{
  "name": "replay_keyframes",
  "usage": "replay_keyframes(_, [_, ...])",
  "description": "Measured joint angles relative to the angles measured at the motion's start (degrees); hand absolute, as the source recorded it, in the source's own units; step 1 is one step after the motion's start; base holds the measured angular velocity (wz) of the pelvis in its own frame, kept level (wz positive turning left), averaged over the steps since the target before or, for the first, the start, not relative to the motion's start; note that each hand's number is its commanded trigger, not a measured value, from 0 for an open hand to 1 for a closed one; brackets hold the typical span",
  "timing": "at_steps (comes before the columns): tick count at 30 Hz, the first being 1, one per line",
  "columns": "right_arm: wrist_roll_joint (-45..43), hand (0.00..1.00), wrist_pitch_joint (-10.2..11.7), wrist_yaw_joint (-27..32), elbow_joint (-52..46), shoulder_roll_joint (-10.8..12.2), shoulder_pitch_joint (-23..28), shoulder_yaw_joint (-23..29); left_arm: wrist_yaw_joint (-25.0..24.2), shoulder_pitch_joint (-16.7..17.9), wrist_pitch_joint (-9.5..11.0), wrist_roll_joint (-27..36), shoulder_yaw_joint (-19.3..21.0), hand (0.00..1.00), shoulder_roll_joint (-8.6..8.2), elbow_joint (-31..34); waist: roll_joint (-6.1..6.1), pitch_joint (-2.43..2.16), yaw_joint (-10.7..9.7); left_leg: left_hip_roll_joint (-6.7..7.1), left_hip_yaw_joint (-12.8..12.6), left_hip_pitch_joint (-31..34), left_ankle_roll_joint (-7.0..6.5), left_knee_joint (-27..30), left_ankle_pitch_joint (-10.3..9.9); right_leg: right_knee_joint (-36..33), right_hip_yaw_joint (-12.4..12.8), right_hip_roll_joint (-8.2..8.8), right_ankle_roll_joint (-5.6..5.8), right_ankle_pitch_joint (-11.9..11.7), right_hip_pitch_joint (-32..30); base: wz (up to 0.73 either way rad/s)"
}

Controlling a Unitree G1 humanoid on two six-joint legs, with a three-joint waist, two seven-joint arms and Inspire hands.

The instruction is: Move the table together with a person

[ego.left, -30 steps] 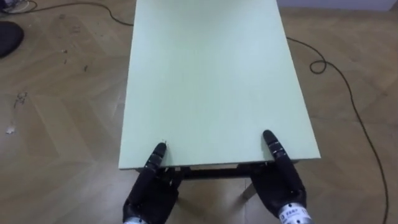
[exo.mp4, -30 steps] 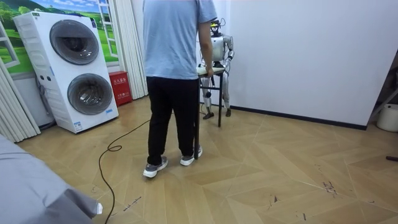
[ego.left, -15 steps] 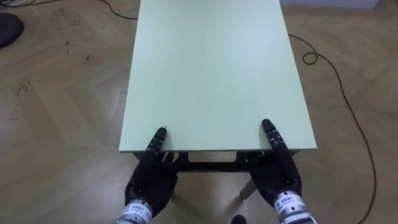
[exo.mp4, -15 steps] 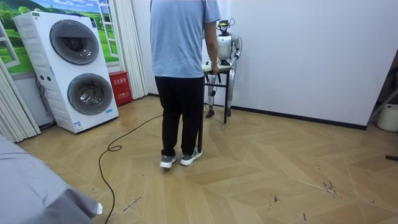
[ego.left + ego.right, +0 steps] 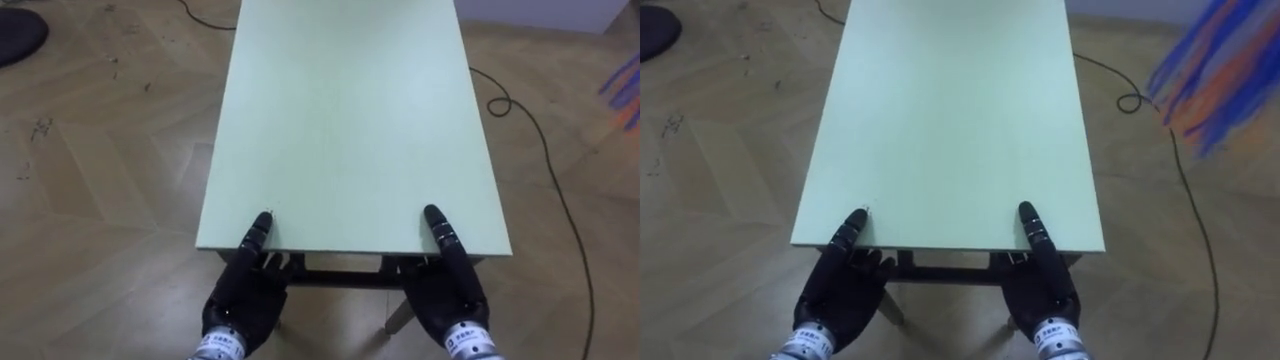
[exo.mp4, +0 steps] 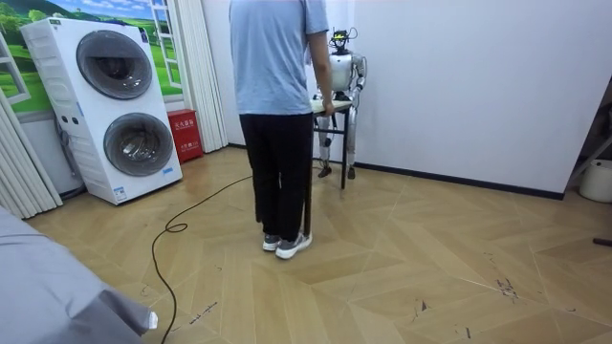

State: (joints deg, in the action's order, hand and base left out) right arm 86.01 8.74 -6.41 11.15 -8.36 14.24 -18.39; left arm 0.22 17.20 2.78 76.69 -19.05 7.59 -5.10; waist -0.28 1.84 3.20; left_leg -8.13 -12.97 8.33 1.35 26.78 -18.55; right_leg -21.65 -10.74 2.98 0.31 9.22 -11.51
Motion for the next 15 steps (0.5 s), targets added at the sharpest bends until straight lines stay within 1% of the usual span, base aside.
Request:
replay_keyframes(2, [0.16,1.0,0.01,-0.16,0.0,-0.09,0.26,-0.34,-0.51,0.55,0.04,0.0,0.07,1.0,0.21,0.01,-0.01,0.0,0.01,-0.11,0.76,-0.13,0.72,-0.31,0.47,0.01,-0.73,-0.23,-0.57,0.44,0.2,0.14])
replay_keyframes(5, [0.12,1.0,0.12,-0.16,-0.01,-0.11,0.28,-0.62,-0.69,0.8,0.06,-0.03,0.19,1.0,0.16,0.0,0.0,-0.02,0.41,-0.36,1.78,-0.11,1.33,-0.38,0.83,0.14,-1.82,-0.44,-1.2,0.89,0.48,0.16])
replay_keyframes(7, [-0.63,1.0,0.16,-0.14,0.0,-0.18,0.38,-0.69,-1.18,1.29,0.08,-0.04,0.34,1.0,0.23,0.01,0.01,-0.02,0.63,-0.48,2.22,-0.08,1.65,-0.58,1.02,0.26,-2.01,-0.71,-1.38,0.97,0.49,0.09])
replay_keyframes(9, [-0.76,1.0,0.05,-0.15,0.0,-0.34,0.56,-0.91,-1.82,2.03,0.08,0.0,0.38,1.0,0.6,0.03,0.09,-0.07,0.91,-0.98,2.33,-0.05,1.94,-0.6,1.19,0.99,-2.22,-1.27,-1.73,0.77,0.59,0.02])
replay_keyframes(11, [-0.66,1.0,0.13,-0.08,0.0,-0.59,0.58,-1.64,-2.12,2.58,0.06,0.53,0.36,1.0,1.02,0.05,0.03,-0.11,1.99,-1.34,2.35,-0.14,2.43,-0.87,1.53,0.97,-2.48,-1.6,-2.19,0.7,0.55,0.0])
replay_keyframes(13, [-0.77,1.0,0.18,-0.02,0.01,-0.59,0.56,-1.96,-2.23,2.95,0.1,1.27,0.36,1.0,1.12,0.11,0.04,-0.11,2.12,-1.36,2.91,-0.12,2.73,-1.1,1.89,0.99,-3.01,-1.66,-2.51,0.85,0.66,0.11])
replay_keyframes(15, [-0.92,1.0,0.78,0.01,0.01,-0.83,0.37,-2.87,-2.24,3.27,0.1,2.17,0.36,1.0,1.58,0.11,0.01,-0.13,2.15,-1.59,3.38,-0.14,2.99,-1.15,2.06,1.0,-3.5,-1.86,-2.82,1.03,0.94,0.14])
